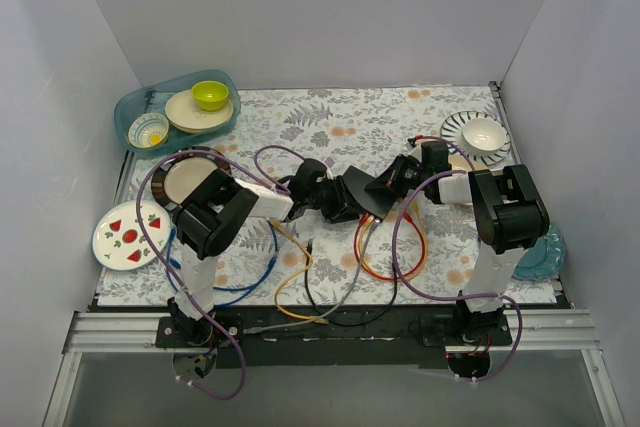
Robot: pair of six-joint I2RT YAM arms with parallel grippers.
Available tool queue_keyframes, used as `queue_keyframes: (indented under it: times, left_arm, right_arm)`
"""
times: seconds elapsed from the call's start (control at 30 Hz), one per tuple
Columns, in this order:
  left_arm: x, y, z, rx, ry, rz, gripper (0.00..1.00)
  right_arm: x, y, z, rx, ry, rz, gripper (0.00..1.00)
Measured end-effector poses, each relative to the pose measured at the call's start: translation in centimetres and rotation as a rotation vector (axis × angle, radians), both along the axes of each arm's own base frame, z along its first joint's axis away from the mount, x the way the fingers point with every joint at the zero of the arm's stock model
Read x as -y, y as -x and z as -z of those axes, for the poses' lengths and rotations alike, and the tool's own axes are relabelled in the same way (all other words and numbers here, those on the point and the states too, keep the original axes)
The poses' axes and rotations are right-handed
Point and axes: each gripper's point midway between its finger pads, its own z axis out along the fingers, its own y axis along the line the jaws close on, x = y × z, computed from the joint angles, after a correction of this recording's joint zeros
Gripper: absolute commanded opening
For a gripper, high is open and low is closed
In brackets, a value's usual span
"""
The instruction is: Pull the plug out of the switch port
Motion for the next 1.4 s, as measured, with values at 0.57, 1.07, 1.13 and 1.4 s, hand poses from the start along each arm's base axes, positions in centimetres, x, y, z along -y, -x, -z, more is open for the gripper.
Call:
queue_keyframes:
  times: [0.57,1.07,1.13,1.4]
  left_arm:
    - [0.6,-0.5,0.2,-0.011,-0.031,0.036,0.31]
    - [0.9,-0.5,0.2,-0.005,-0.049,0.054,0.41]
    - [1.0,-0.5,0.0,-0.001,-0.055,0.052,0.41]
    - [1.9,-0.6,0.2,0.034,-0.117,0.026,0.31]
  right_arm:
    - [-0.2,-0.1,0.0,0.004,-0.002,-0.021,0.01]
    - [-0.2,-0.1,0.1,0.004,-0.001,-0.023,0.01]
    - [-0.2,0.0,0.1,0.004,-0.001,-0.024,0.01]
    - [-0.2,0.0,0.1,0.003,-0.002,-0.024,0.01]
